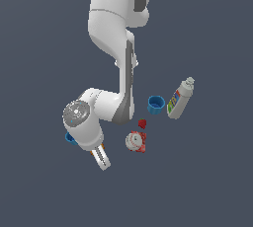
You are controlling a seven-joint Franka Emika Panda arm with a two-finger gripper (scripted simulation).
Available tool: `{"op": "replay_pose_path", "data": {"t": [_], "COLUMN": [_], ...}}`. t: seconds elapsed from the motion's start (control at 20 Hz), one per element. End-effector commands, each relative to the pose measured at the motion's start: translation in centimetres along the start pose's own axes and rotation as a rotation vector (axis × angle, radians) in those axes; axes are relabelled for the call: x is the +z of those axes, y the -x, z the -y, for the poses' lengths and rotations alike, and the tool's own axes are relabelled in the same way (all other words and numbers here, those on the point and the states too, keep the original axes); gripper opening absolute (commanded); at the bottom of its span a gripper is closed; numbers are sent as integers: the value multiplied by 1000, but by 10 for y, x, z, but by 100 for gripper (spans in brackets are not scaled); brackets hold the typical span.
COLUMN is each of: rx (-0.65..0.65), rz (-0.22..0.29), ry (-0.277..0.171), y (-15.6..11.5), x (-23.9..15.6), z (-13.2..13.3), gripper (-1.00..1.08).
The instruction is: Pick up a designated object from a clutter of objects.
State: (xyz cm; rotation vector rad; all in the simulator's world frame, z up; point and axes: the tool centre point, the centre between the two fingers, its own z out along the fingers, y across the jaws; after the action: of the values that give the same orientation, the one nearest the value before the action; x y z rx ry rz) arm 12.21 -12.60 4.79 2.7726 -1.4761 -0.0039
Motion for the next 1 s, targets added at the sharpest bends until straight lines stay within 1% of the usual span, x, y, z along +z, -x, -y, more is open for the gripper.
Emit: {"op": "replay_pose_path", "data": {"t": [0.0, 0.35, 0.95], "rx": [-1, -1, -1], "rz": [-1, 0, 0], "ry": [-2, -2, -3], "y": [7, 40, 119], "x": [-10, -49, -143], "z": [0, -2, -8], "gripper": [-100, -100, -100]}}
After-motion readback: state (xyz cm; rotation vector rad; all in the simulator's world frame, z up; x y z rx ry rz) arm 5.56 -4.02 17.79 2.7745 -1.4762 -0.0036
